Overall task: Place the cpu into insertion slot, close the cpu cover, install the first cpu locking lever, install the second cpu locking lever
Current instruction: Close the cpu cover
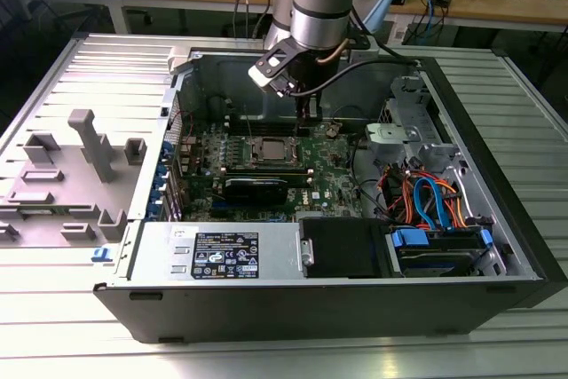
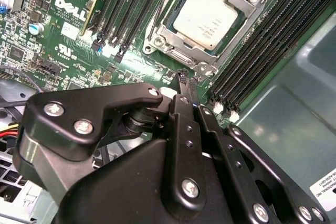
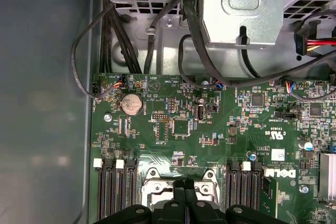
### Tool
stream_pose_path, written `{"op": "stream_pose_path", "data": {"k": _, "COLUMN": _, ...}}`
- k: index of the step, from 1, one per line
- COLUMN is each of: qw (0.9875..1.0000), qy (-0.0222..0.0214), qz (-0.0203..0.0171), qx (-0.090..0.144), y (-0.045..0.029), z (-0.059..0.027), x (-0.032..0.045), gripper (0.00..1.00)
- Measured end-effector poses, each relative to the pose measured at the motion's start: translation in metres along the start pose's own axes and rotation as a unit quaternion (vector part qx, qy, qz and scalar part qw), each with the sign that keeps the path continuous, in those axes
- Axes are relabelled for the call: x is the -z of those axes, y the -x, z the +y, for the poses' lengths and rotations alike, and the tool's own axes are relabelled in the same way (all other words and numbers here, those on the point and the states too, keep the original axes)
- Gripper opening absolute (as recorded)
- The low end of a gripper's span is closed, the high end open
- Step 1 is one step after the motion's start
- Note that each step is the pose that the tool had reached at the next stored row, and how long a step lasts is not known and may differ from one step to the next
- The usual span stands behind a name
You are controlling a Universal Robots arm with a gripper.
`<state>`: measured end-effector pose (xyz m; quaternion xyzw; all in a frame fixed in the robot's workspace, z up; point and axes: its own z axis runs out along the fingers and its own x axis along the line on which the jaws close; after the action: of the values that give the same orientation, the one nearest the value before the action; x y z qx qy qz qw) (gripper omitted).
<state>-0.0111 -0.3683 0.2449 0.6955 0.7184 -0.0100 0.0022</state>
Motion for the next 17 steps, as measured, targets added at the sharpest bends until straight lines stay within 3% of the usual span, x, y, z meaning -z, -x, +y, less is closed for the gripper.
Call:
{"op": "stream_pose_path", "data": {"k": 4, "qw": 1.0000, "qy": 0.0000, "qz": 0.0002, "qx": 0.000, "y": -0.0003, "z": -0.0090, "x": -0.0010, "gripper": 0.11}}
{"op": "stream_pose_path", "data": {"k": 13, "qw": 1.0000, "qy": 0.0005, "qz": 0.0002, "qx": 0.001, "y": -0.0015, "z": -0.0419, "x": -0.0064, "gripper": 0.11}}
{"op": "stream_pose_path", "data": {"k": 17, "qw": 1.0000, "qy": 0.0005, "qz": 0.0001, "qx": 0.002, "y": -0.0017, "z": -0.0560, "x": -0.0128, "gripper": 0.11}}
